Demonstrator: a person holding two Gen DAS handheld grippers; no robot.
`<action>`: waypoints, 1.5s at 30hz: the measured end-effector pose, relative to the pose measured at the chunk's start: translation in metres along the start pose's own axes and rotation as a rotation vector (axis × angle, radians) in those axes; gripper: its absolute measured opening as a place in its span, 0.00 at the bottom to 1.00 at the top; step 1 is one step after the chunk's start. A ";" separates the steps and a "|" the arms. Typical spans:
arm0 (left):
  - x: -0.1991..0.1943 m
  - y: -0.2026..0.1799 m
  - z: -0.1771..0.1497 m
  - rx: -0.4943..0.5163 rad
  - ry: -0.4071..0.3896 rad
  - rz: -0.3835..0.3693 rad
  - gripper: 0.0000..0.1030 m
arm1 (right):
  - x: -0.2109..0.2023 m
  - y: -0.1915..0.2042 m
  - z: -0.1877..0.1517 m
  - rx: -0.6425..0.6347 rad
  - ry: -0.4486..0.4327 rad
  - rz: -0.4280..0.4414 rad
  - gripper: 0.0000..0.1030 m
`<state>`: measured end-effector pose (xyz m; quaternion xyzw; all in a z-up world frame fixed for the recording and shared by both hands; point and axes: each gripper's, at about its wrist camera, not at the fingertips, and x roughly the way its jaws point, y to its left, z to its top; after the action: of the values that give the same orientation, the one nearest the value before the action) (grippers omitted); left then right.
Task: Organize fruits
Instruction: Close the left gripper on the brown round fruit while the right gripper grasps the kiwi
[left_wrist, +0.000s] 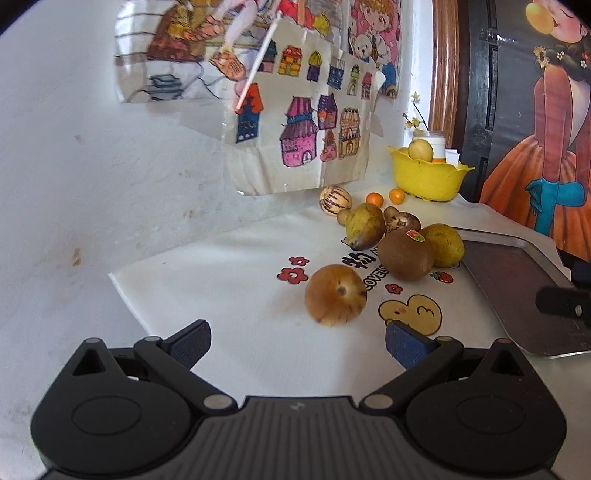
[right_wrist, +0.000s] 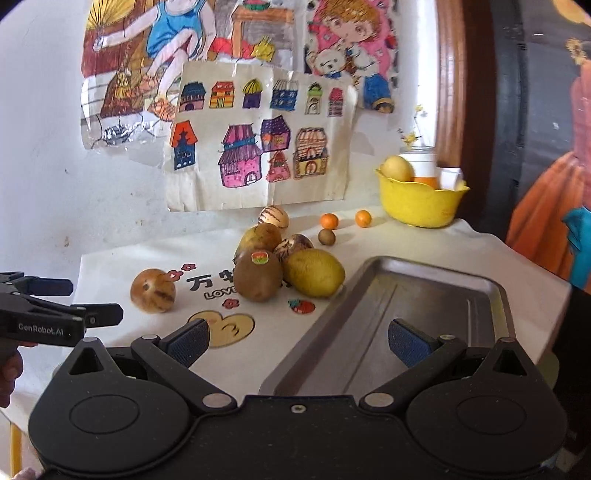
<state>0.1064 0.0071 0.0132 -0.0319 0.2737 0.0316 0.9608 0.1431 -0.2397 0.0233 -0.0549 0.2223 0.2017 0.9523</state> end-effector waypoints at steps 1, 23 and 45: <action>0.004 0.000 0.002 0.004 0.005 -0.003 1.00 | 0.006 -0.002 0.006 -0.007 0.007 0.014 1.00; 0.045 -0.009 0.014 0.146 0.014 -0.020 0.99 | 0.092 0.004 0.053 0.039 0.088 0.125 1.00; 0.064 -0.009 0.017 0.105 0.065 -0.096 0.73 | 0.164 -0.009 0.048 0.429 0.292 0.254 0.88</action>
<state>0.1706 0.0019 -0.0059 0.0045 0.3040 -0.0301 0.9522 0.3006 -0.1801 -0.0071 0.1474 0.3997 0.2578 0.8672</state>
